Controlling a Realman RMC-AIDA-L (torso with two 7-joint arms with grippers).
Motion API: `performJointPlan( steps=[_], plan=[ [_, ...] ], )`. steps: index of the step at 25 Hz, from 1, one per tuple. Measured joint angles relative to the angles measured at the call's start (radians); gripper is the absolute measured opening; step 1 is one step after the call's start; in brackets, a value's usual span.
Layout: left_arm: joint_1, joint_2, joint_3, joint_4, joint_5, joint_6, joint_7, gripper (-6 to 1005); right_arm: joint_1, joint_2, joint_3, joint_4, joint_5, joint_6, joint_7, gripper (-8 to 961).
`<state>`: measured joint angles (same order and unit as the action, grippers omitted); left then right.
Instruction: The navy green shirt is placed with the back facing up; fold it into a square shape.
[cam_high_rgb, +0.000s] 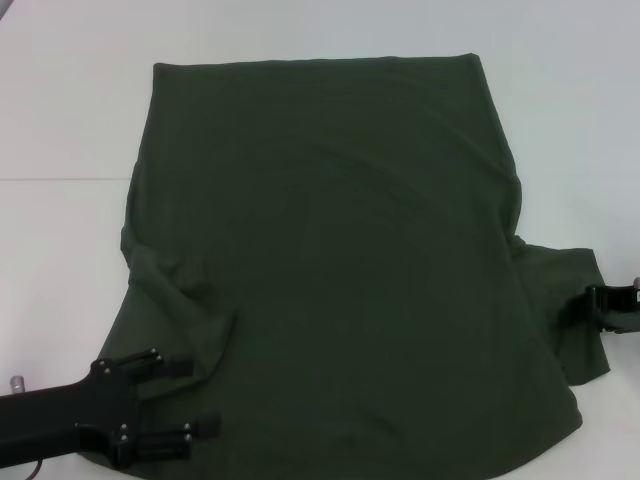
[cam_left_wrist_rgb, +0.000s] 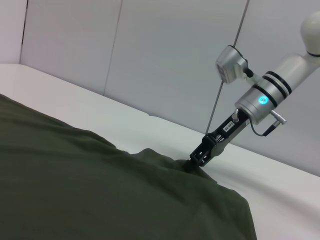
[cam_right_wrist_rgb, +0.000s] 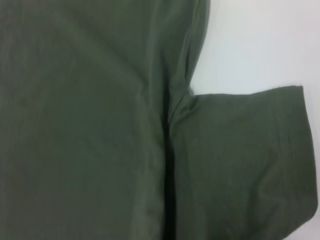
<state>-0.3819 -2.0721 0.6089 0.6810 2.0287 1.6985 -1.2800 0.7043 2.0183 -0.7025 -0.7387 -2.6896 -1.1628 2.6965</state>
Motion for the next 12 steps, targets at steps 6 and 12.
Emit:
performJointPlan(
  steps=[6,12],
  plan=[
    [-0.001,0.0,0.0,0.0,-0.001,-0.002,-0.004,890,0.003,-0.004,-0.004,-0.001,-0.001,0.0,0.0,502],
    [-0.004,0.0,0.0,0.0,-0.002,-0.003,-0.005,890,0.004,-0.006,-0.005,-0.001,-0.001,0.0,0.0,138]
  ],
)
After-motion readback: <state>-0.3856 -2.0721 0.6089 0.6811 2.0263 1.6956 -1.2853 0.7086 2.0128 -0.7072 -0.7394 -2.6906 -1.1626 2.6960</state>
